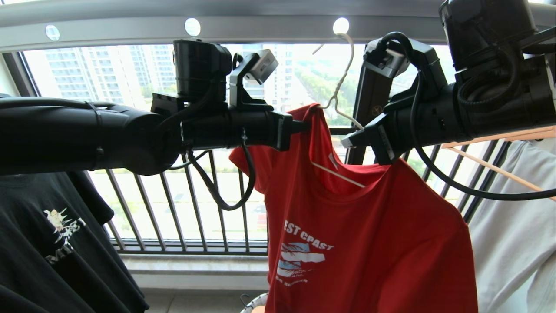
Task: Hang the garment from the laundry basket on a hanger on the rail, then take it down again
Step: Take the clothes off the clothes rack
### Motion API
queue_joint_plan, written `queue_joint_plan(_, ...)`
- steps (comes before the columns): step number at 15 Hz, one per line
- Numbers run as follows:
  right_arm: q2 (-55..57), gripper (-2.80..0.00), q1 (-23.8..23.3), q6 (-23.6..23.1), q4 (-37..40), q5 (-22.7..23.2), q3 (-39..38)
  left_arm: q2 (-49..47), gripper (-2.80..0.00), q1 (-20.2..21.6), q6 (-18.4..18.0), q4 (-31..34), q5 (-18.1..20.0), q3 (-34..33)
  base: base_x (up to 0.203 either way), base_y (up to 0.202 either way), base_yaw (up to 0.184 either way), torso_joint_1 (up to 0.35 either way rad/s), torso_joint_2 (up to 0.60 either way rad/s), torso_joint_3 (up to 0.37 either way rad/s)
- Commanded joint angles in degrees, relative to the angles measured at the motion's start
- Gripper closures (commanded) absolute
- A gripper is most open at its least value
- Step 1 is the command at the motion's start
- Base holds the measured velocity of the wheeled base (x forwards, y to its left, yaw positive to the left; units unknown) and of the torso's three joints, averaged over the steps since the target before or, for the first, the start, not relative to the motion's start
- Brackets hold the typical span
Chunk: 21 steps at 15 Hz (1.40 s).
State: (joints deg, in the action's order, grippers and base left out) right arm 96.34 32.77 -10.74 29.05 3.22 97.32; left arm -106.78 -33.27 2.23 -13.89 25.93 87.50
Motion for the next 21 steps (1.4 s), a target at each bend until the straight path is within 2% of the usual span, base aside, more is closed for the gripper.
queue_joint_plan(1,-0.28,0.0,0.01,-0.07,0.13,0.03,-0.02,-0.19,0.0,0.65,0.4,-0.09,0.17,0.44,0.0,0.0,0.0,0.0,0.0,0.0)
queue_joint_plan(5,-0.19,0.0,-0.02,-0.07,0.22,-0.05,-0.46,2.62,0.0,1.31,3.99,-0.27,0.0,0.47,0.0,0.0,0.0,0.0,0.0,0.0)
queue_joint_plan(7,-0.19,0.0,0.01,-0.07,0.22,-0.05,-0.64,4.16,0.0,1.92,5.68,-2.53,-0.34,0.49,0.0,0.0,0.0,0.0,0.0,0.0)
queue_joint_plan(11,-0.19,0.0,0.01,-0.07,0.22,-0.05,-0.8,3.52,0.0,2.64,6.41,-4.66,-6.78,1.18,0.0,0.0,0.0,0.0,0.0,0.0)
queue_joint_plan(12,-0.19,0.0,0.01,-0.16,0.22,-0.05,-0.81,3.51,0.0,2.76,7.96,-4.84,-8.35,1.34,0.0,0.0,0.0,0.0,0.0,0.0)
queue_joint_plan(14,-0.19,0.0,-0.07,-0.07,0.22,-0.05,-0.81,3.54,0.0,2.77,8.89,-8.4,-9.62,-0.64,0.0,0.0,0.0,0.0,0.0,0.0)
queue_joint_plan(17,-0.1,0.0,-0.07,-0.07,0.13,-0.05,-1.08,3.73,0.0,2.7,9.01,-14.03,-9.57,-6.76,0.0,0.0,0.0,0.0,0.0,0.0)
queue_joint_plan(21,0.25,0.0,-0.07,-0.07,0.04,-0.05,-1.34,4.01,0.0,2.63,8.99,-15.38,-9.46,-9.89,0.0,0.0,0.0,0.0,0.0,0.0)
